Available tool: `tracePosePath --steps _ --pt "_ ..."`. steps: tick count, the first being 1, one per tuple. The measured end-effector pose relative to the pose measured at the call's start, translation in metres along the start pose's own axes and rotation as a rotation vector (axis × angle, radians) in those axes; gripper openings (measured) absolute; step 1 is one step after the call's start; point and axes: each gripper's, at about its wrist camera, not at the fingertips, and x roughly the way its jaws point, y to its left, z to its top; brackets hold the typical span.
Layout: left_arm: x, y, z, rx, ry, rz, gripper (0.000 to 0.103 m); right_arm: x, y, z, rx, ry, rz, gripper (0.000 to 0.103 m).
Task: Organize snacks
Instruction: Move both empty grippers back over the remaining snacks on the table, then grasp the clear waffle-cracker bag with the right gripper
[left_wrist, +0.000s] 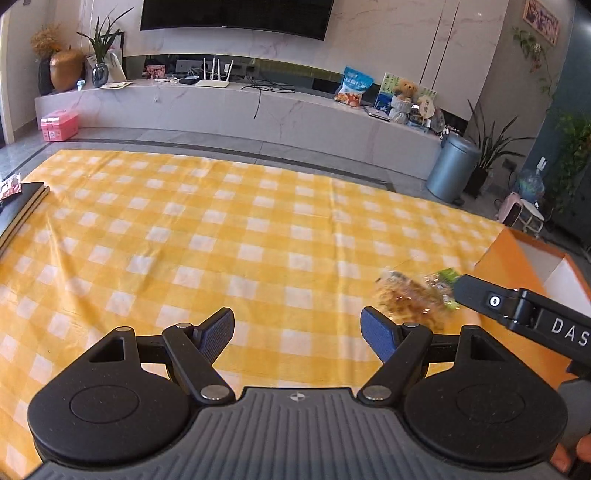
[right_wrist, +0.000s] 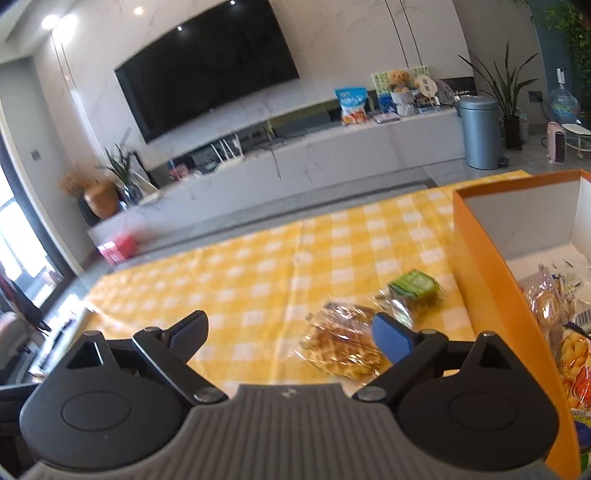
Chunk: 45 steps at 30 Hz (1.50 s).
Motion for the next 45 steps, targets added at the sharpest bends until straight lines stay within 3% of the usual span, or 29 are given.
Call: tracePosePath --steps 7,14,21,25,29,39,45 --pt "0.022 0.008 -0.012 0.033 0.015 0.032 0.091 0.038 -0.030 -0.015 0.095 0.074 -0.106 0.093" --pt "0.034 0.018 -0.014 0.006 0.042 0.017 0.091 0.061 -0.051 -0.021 0.205 0.078 -0.218 0.096" --pt "0.036 0.035 -0.009 -0.077 0.073 -0.011 0.091 0.080 -0.043 -0.030 0.266 0.060 -0.186 0.100" --pt "0.033 0.048 -0.006 -0.131 0.053 -0.035 0.091 0.102 -0.032 -0.030 0.275 0.104 -0.331 0.100" --pt "0.035 0.061 -0.003 -0.162 0.062 -0.037 0.091 0.124 -0.020 -0.025 0.293 0.144 -0.359 0.100" --pt "0.039 0.069 -0.003 -0.167 0.080 -0.031 0.091 0.162 0.014 -0.024 0.149 0.184 -0.536 0.100" --pt "0.036 0.063 -0.002 -0.140 0.089 -0.058 0.091 0.165 0.019 -0.030 0.048 0.181 -0.528 0.100"
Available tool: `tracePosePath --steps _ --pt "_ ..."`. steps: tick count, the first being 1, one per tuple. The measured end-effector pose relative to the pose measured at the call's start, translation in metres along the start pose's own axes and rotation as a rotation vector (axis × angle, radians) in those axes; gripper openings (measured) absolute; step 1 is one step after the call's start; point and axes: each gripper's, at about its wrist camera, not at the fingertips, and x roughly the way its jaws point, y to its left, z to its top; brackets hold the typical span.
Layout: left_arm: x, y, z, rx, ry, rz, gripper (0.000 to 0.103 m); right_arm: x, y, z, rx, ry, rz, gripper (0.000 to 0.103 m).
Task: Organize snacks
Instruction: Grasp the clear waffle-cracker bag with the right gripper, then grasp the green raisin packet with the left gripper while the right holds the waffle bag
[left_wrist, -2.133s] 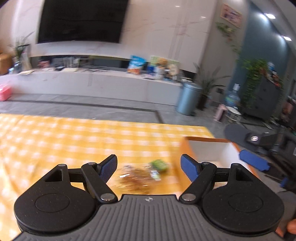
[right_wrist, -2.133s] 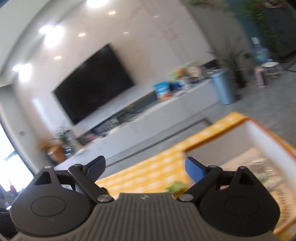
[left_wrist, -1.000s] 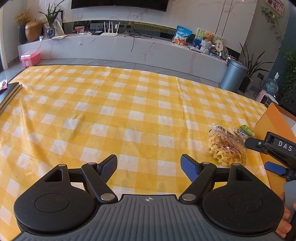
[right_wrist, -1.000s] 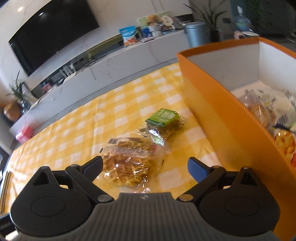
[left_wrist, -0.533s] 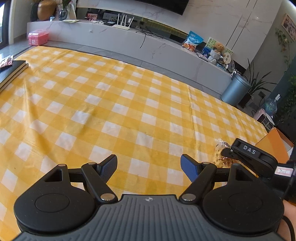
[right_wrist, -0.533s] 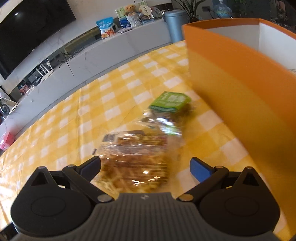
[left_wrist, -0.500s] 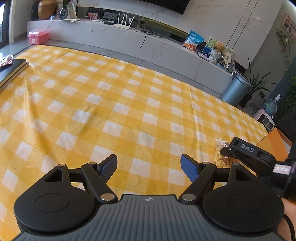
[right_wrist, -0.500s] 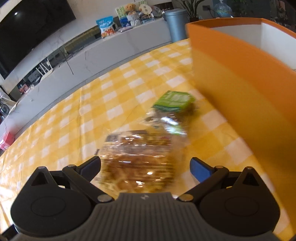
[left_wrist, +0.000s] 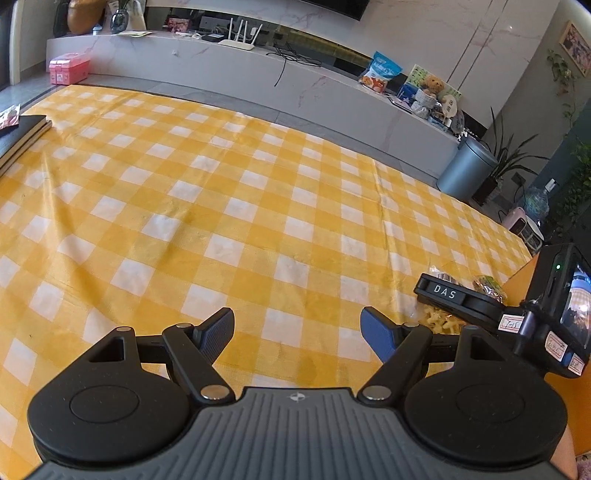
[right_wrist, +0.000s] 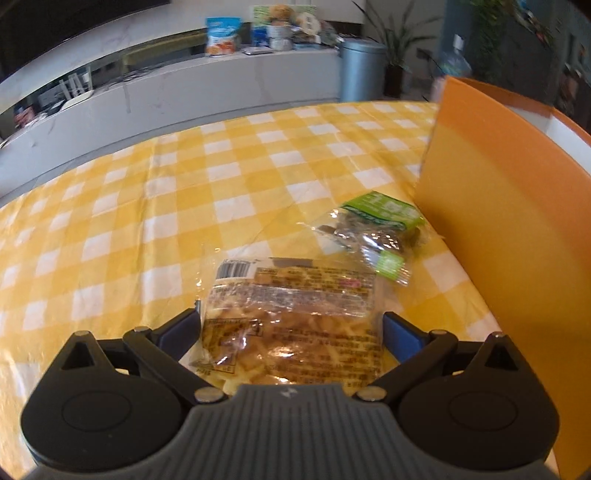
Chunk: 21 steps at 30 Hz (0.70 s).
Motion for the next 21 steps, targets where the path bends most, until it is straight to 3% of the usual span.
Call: tracePosePath --steps 4,11,16,21 --pt "-0.009 -0.008 0.000 0.027 -0.019 -0.006 0.091 -0.004 -0.006 -0.005 -0.059 0.002 0.053 0.099" --pt "-0.019 -0.028 -0.003 0.101 -0.025 -0.004 0.091 -0.027 -0.035 -0.021 -0.156 0.045 0.147 0.085" --pt "-0.021 -0.049 0.000 0.151 -0.016 -0.026 0.091 -0.041 -0.074 -0.030 -0.116 0.085 0.162 0.082" --pt "-0.017 -0.092 0.000 0.296 -0.033 -0.025 0.091 -0.041 -0.095 -0.030 -0.066 0.077 0.131 0.080"
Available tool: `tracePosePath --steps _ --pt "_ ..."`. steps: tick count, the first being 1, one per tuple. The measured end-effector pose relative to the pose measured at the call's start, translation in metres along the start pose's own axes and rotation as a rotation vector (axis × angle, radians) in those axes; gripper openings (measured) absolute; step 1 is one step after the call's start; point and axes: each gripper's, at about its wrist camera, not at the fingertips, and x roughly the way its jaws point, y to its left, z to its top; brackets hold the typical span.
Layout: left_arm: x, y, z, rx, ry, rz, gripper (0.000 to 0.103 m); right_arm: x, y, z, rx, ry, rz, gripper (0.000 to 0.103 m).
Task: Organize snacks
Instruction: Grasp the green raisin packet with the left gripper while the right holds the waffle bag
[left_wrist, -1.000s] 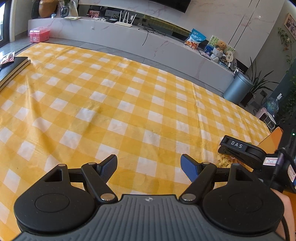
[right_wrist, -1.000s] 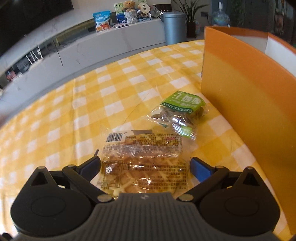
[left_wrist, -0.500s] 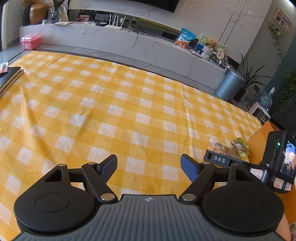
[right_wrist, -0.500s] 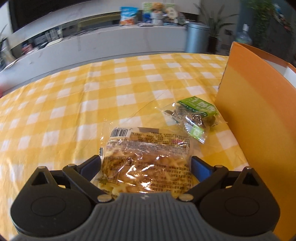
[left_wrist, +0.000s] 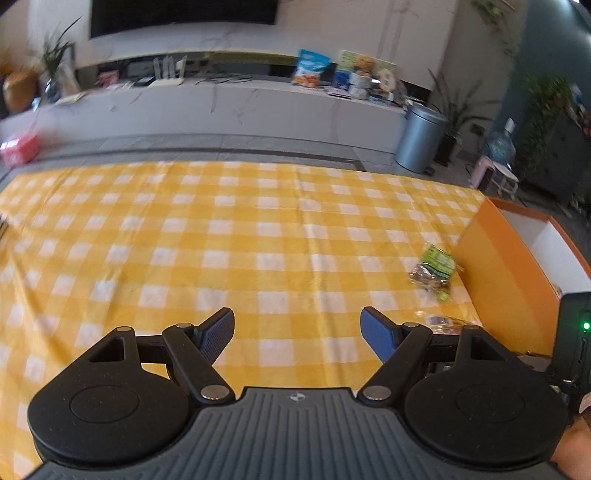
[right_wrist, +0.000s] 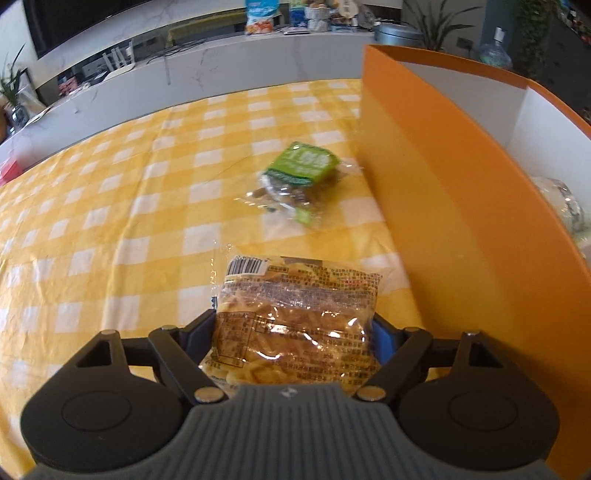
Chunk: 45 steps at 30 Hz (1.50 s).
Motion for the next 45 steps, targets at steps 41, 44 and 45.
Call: tracePosePath --steps 41,44,45 --pt "0.171 -0.175 0.047 0.549 0.298 -0.149 0.090 -0.002 0.002 -0.004 0.003 -0.056 0.011 0.085" --pt "0.182 -0.180 0.038 0.613 0.329 -0.082 0.088 -0.002 0.002 -0.006 -0.001 -0.058 0.009 0.085" --pt "0.182 -0.177 0.038 0.604 0.327 -0.094 0.081 -0.002 0.002 -0.006 -0.004 -0.058 0.007 0.085"
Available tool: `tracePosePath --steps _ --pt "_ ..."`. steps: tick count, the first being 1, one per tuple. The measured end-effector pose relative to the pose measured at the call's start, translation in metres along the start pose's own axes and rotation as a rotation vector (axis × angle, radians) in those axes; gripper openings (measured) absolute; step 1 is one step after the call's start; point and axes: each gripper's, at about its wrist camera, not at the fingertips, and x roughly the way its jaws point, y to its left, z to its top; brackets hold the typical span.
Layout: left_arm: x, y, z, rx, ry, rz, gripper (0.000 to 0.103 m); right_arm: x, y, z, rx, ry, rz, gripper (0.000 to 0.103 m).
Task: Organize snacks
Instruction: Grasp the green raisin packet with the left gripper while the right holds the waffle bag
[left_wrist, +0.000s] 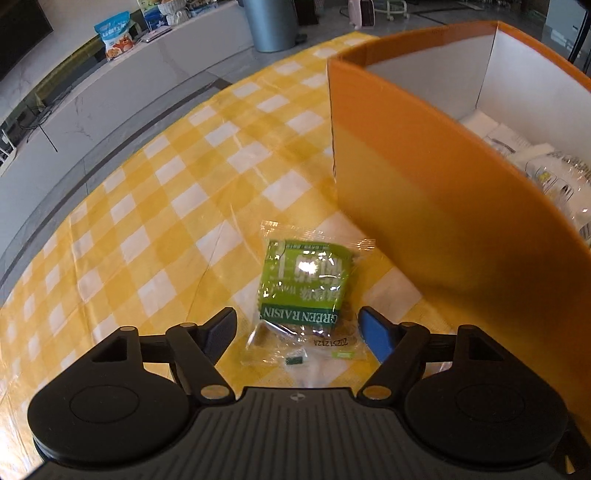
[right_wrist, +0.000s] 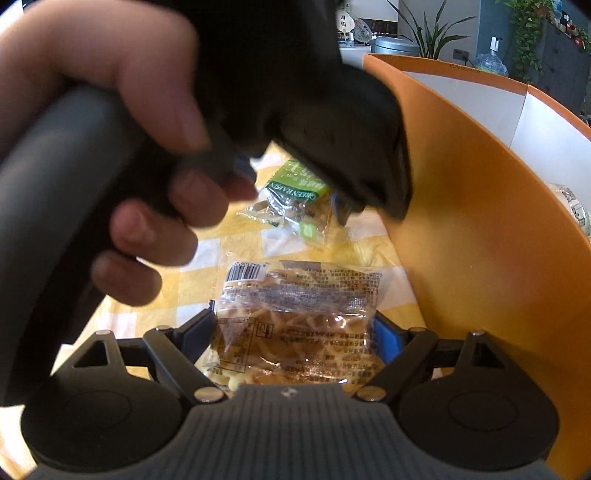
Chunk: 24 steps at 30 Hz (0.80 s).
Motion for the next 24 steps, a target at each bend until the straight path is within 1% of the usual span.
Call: tracePosePath --steps 2,4,6,8,9,14,20,23,24 --pt "0.001 0.008 0.000 -0.049 0.012 -0.048 0.074 0.000 0.000 0.000 -0.004 -0.001 -0.002 0.085" --pt "0.002 0.014 -0.001 -0.094 0.024 -0.060 0.071 0.000 0.000 0.001 0.002 0.000 0.001 0.085" --pt "-0.003 0.016 -0.004 -0.107 0.001 -0.029 0.068 0.000 -0.001 0.000 0.003 -0.001 0.002 0.085" --pt "-0.012 0.016 -0.009 -0.107 -0.053 0.021 0.068 0.000 -0.001 0.000 0.002 -0.002 0.002 0.085" --pt "-0.016 0.018 -0.013 -0.116 -0.077 0.033 0.067 0.001 -0.001 0.000 0.002 -0.003 0.002 0.085" --pt "-0.040 0.045 -0.036 -0.265 -0.122 0.062 0.065 0.002 0.000 -0.003 0.000 -0.009 0.001 0.084" --pt "-0.074 0.059 -0.079 -0.352 -0.192 0.124 0.065 0.002 0.005 -0.004 -0.013 -0.020 -0.011 0.083" --pt "-0.089 0.062 -0.100 -0.402 -0.218 0.131 0.065 0.001 0.006 -0.004 -0.012 -0.023 -0.012 0.083" --pt "-0.093 0.063 -0.107 -0.419 -0.223 0.122 0.065 0.000 0.007 -0.005 -0.011 -0.024 -0.011 0.083"
